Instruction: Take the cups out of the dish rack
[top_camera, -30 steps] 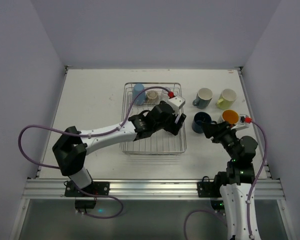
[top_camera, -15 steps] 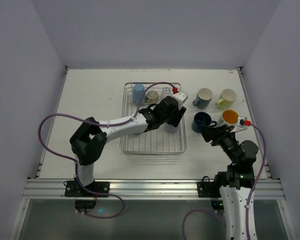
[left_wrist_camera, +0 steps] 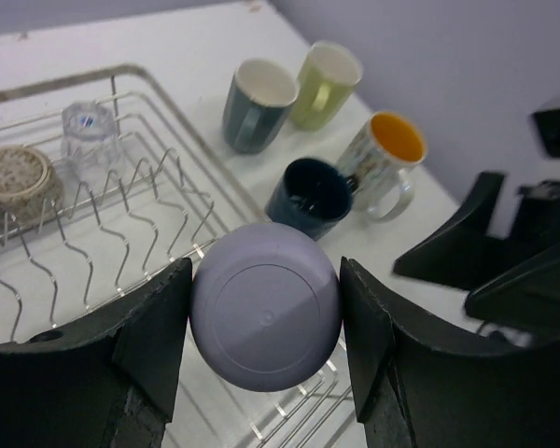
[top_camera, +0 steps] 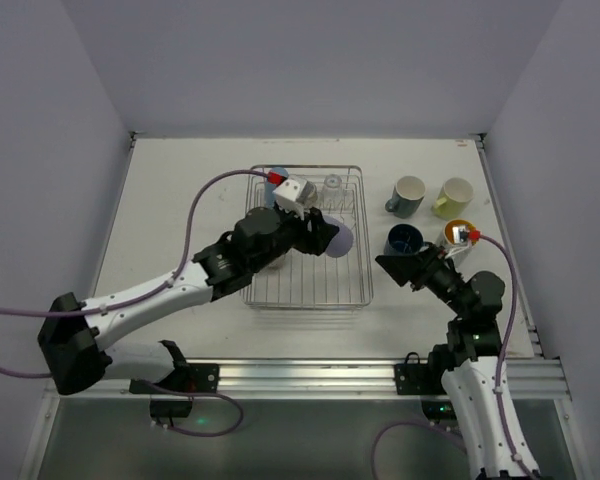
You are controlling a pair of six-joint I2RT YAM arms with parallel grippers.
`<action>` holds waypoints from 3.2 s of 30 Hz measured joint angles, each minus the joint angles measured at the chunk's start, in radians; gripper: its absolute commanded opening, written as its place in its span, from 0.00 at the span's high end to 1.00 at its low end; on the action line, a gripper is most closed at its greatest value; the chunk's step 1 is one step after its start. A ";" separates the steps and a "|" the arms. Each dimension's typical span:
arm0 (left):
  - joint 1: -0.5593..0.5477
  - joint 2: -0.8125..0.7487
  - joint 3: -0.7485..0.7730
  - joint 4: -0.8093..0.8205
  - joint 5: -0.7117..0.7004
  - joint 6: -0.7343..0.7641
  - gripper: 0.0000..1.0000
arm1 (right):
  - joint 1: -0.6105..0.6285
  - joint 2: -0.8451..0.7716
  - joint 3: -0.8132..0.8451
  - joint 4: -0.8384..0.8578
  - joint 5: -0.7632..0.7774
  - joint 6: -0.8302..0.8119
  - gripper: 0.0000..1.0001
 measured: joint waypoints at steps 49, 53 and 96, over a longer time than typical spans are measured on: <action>0.098 -0.341 -0.422 0.514 0.315 -0.498 0.16 | 0.608 0.371 0.178 0.440 0.184 0.051 1.00; 0.093 -0.420 -0.398 0.303 0.260 -0.402 0.03 | 0.609 0.314 0.282 0.144 0.328 -0.083 1.00; 0.092 -0.397 -0.142 -0.546 -0.116 -0.053 0.02 | 0.482 0.919 0.571 -0.787 0.901 -0.425 0.47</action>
